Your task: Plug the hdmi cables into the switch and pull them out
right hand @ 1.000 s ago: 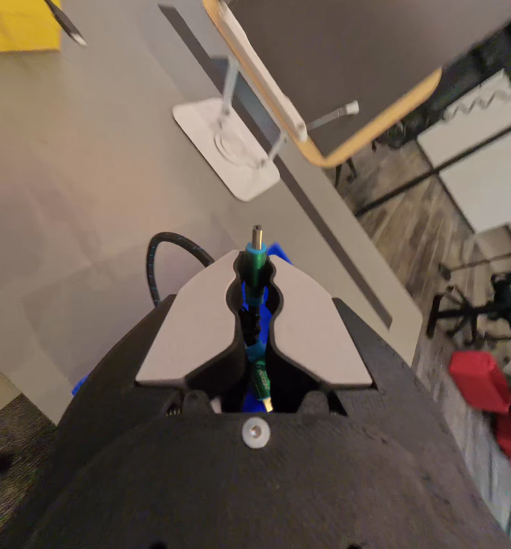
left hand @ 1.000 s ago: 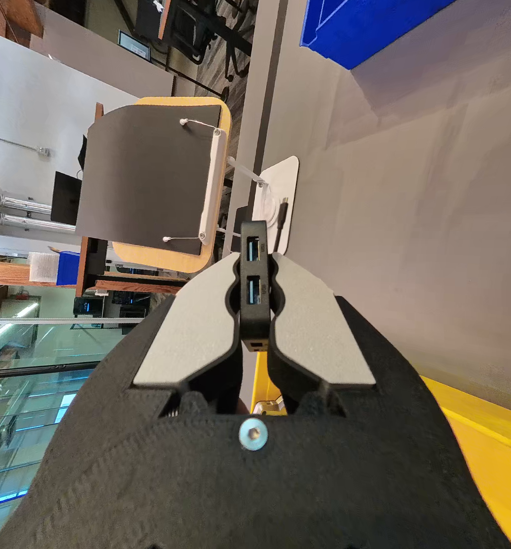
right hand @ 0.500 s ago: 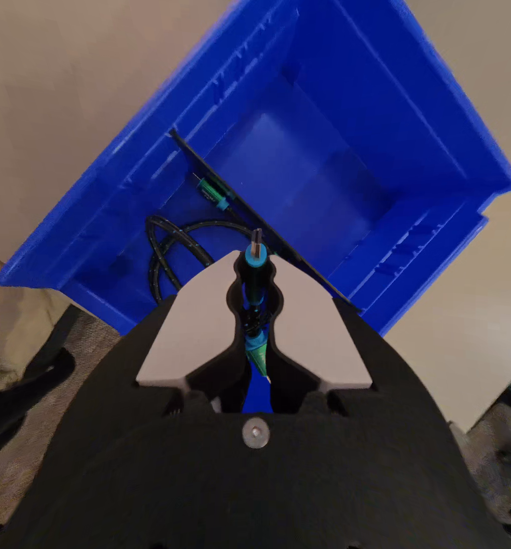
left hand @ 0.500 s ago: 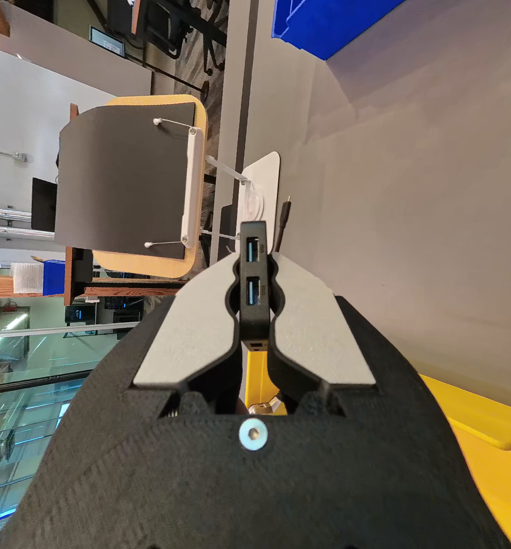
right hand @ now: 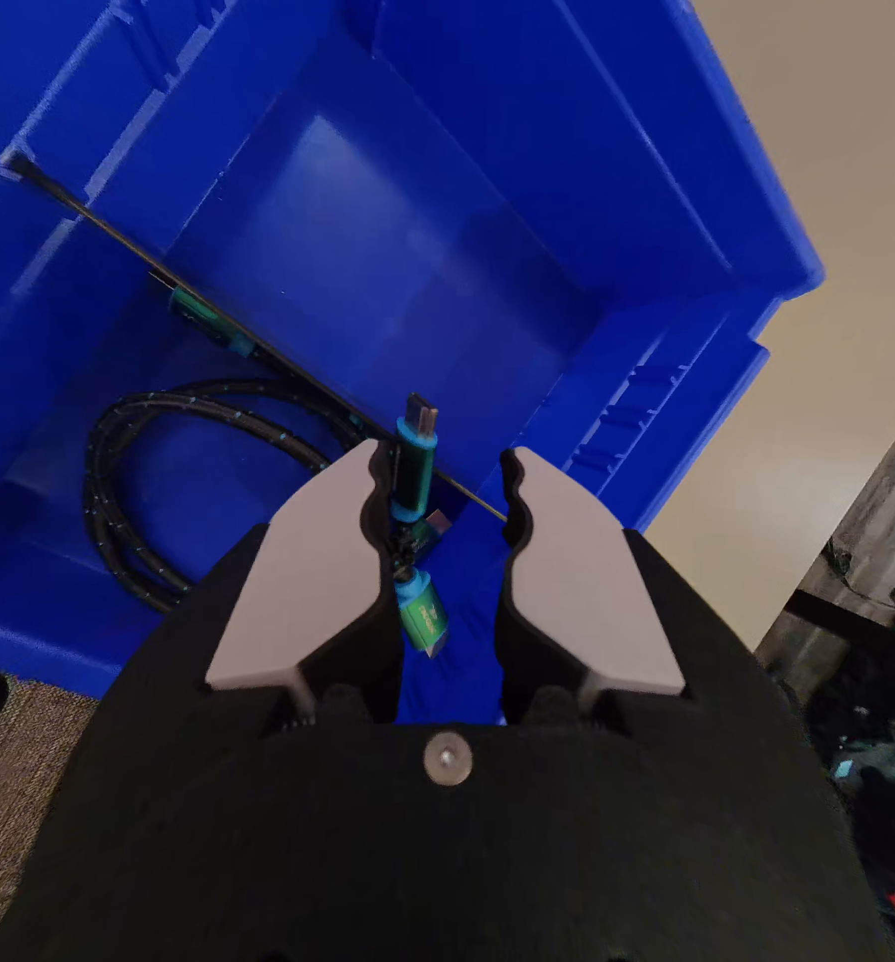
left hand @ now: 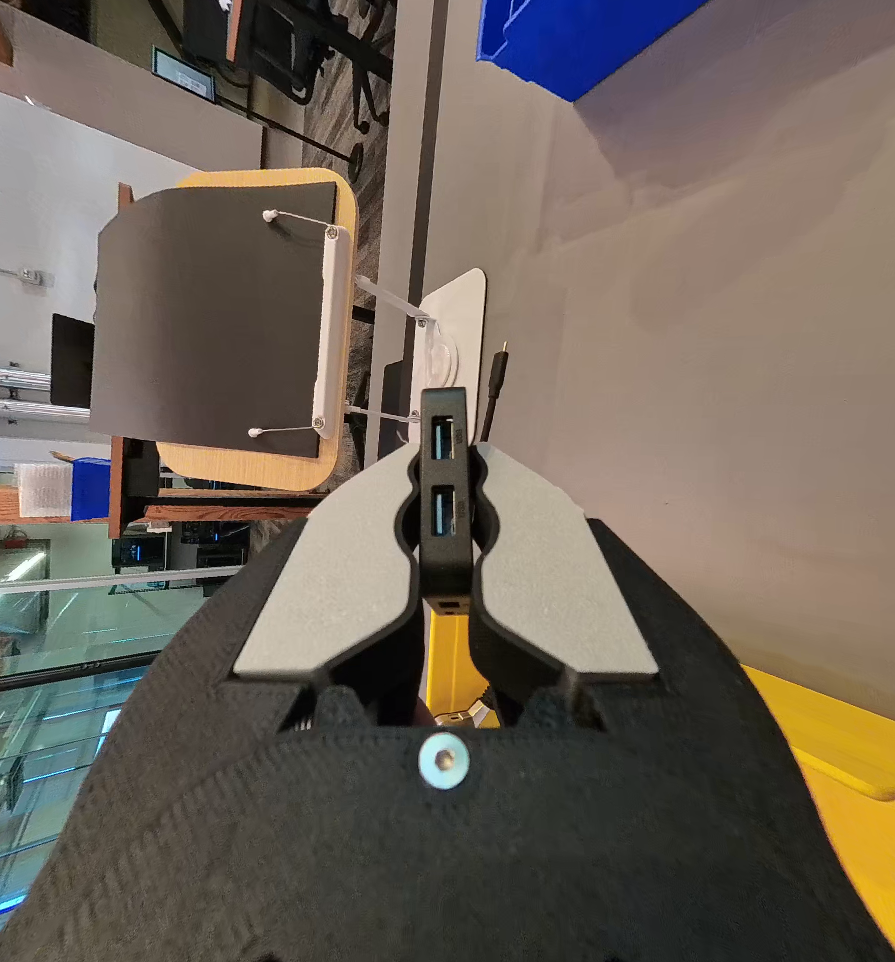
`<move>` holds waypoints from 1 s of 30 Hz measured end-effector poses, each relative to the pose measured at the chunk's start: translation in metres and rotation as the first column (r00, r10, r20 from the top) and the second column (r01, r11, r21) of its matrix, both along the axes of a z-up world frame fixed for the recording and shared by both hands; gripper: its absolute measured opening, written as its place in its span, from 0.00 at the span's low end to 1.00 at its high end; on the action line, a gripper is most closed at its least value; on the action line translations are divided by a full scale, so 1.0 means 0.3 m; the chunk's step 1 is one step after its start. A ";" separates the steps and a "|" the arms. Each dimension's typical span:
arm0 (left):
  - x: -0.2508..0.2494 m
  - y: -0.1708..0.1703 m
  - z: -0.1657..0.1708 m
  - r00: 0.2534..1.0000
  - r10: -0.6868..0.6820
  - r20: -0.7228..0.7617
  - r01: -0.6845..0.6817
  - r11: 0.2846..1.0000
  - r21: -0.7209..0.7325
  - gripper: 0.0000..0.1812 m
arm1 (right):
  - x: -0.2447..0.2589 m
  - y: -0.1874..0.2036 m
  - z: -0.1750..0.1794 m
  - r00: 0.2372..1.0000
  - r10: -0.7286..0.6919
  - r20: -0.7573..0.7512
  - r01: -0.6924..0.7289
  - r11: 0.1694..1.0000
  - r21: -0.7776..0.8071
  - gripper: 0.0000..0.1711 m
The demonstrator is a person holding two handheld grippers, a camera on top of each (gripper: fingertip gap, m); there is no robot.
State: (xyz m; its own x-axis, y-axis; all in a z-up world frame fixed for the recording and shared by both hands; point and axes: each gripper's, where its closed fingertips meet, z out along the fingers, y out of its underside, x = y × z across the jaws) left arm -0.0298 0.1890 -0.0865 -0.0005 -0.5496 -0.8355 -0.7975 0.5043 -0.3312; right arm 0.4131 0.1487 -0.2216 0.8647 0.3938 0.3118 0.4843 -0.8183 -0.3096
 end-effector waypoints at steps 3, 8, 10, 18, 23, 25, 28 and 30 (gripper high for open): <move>-0.003 0.010 0.007 1.000 0.016 0.010 -0.016 1.000 0.012 0.08 | -0.002 0.011 0.058 1.000 -0.005 -0.019 0.006 0.998 0.059 0.35; 0.002 0.012 0.018 0.999 0.014 0.031 -0.015 1.000 0.021 0.08 | -0.058 0.020 0.154 0.997 0.050 -0.063 -0.041 0.988 0.146 0.34; 0.014 0.006 0.027 0.999 0.002 0.049 -0.003 1.000 0.030 0.08 | -0.133 0.043 0.232 0.988 0.142 -0.061 -0.123 0.962 0.244 0.32; 0.118 -0.075 0.014 0.990 -0.097 0.099 0.098 0.995 -0.002 0.08 | -0.838 0.048 0.484 0.704 0.702 0.105 -0.639 0.562 0.526 0.27; 0.168 -0.126 -0.001 0.985 -0.140 0.096 0.142 0.990 -0.015 0.08 | -1.207 -0.015 0.425 0.483 0.835 0.265 -0.804 0.302 0.512 0.19; 0.180 -0.142 -0.017 0.984 -0.155 0.084 0.158 0.987 -0.028 0.08 | -1.274 -0.028 0.435 0.459 0.829 0.320 -0.802 0.231 0.551 0.12; 0.189 -0.151 -0.032 0.984 -0.163 0.073 0.166 0.985 -0.037 0.08 | -1.302 -0.036 0.448 0.452 0.807 0.380 -0.801 0.181 0.570 0.10; 0.188 -0.152 -0.041 0.984 -0.167 0.060 0.170 0.985 -0.044 0.08 | -1.305 -0.043 0.434 0.430 0.804 0.410 -0.820 0.159 0.549 0.08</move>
